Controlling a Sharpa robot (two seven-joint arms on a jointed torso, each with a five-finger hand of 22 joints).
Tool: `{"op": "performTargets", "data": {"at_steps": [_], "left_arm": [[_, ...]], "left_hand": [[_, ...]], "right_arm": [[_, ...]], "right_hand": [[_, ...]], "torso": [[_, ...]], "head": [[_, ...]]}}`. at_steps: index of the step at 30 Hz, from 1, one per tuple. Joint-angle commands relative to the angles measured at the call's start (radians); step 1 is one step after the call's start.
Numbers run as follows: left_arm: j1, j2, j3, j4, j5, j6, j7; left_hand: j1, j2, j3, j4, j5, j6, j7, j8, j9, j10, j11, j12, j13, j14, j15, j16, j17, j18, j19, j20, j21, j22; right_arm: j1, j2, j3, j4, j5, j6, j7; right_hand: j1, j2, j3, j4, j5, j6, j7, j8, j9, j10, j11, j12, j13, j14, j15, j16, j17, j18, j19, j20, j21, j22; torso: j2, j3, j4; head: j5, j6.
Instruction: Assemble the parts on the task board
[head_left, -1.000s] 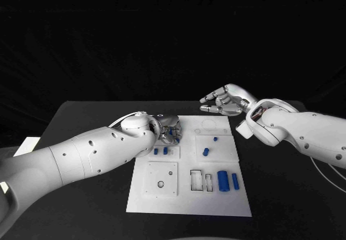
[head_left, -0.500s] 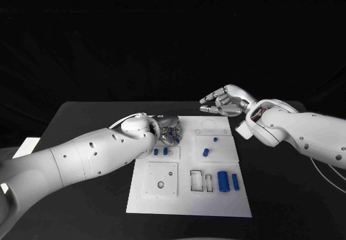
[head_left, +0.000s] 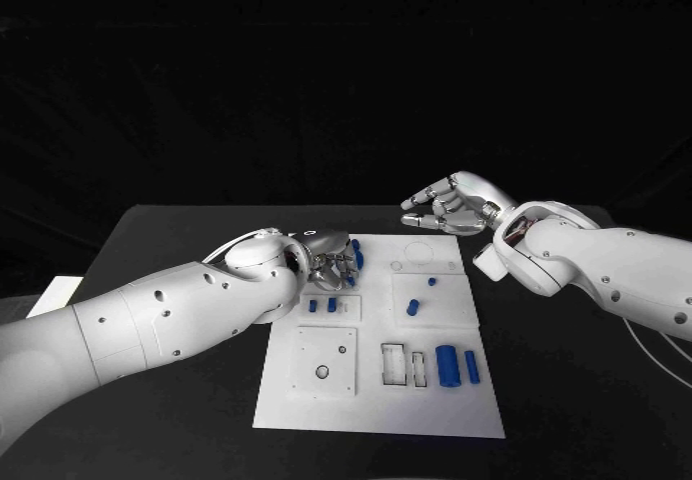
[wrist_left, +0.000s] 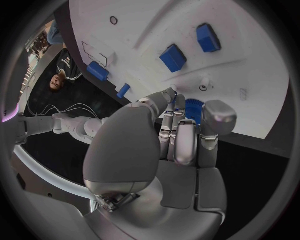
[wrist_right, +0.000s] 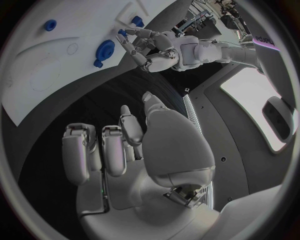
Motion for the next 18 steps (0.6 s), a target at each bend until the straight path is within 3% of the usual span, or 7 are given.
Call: {"op": "performTargets", "data": {"at_steps": [1, 6, 9, 18], "left_arm": [[0.003, -0.028, 0.008, 0.031, 0.053, -0.026, 0.001], [0.006, -0.077, 0.021, 0.075, 0.077, -0.040, 0.000], [0.007, -0.107, 0.028, 0.099, 0.096, -0.041, -0.001], [0.008, -0.154, 0.033, 0.108, 0.125, -0.006, -0.013]], "left_hand": [[-0.013, 0.000, 0.004, 0.000, 0.001, 0.010, 0.000, -0.005, 0.001, 0.006, -0.001, -0.003, 0.000, 0.034, -0.004, 0.004, -0.001, -0.004, 0.013, -0.005, -0.001, 0.001], [-0.016, -0.001, 0.004, 0.000, 0.001, 0.012, 0.000, -0.005, 0.001, 0.008, -0.001, -0.006, 0.000, 0.035, -0.004, 0.005, 0.000, -0.004, 0.013, -0.004, 0.000, 0.003], [-0.018, -0.001, 0.004, -0.001, 0.001, 0.013, 0.000, -0.006, 0.001, 0.009, -0.001, -0.007, 0.001, 0.035, -0.004, 0.006, 0.000, -0.004, 0.013, -0.004, 0.001, 0.004], [-0.024, -0.003, 0.004, -0.001, 0.000, 0.015, -0.001, -0.008, 0.000, 0.011, -0.001, -0.012, 0.001, 0.034, -0.004, 0.006, -0.002, -0.004, 0.013, -0.004, 0.003, 0.006]], "right_arm": [[-0.001, -0.001, 0.000, 0.001, -0.001, 0.012, 0.007], [-0.001, -0.003, 0.000, 0.000, -0.001, 0.012, 0.007], [-0.001, -0.004, 0.000, -0.001, -0.001, 0.012, 0.006], [-0.001, -0.005, 0.000, -0.002, -0.001, 0.013, 0.006]], "right_hand": [[-0.001, 0.006, -0.006, -0.001, 0.006, -0.007, -0.001, 0.000, 0.002, -0.004, 0.000, -0.004, -0.001, 0.065, 0.009, -0.005, 0.084, 0.006, -0.005, 0.001, -0.004, 0.024], [-0.001, 0.006, -0.006, -0.001, 0.006, -0.007, -0.001, 0.000, 0.002, -0.004, 0.000, -0.004, 0.000, 0.066, 0.009, -0.005, 0.084, 0.006, -0.005, 0.001, -0.004, 0.024], [-0.001, 0.006, -0.006, -0.001, 0.006, -0.007, -0.001, 0.000, 0.002, -0.004, 0.000, -0.004, 0.000, 0.066, 0.009, -0.005, 0.084, 0.006, -0.005, 0.001, -0.004, 0.024], [-0.001, 0.006, -0.006, -0.001, 0.006, -0.007, -0.001, 0.000, 0.002, -0.004, 0.000, -0.004, 0.000, 0.066, 0.009, -0.005, 0.084, 0.006, -0.005, 0.001, -0.004, 0.024]], "torso": [[-0.002, 0.0016, 0.0034], [-0.004, 0.0017, 0.0067], [-0.003, 0.0005, 0.0053], [-0.003, 0.0004, 0.0063]], "head": [[0.004, 0.002], [0.004, 0.000], [0.006, 0.001], [0.007, 0.000]]}}
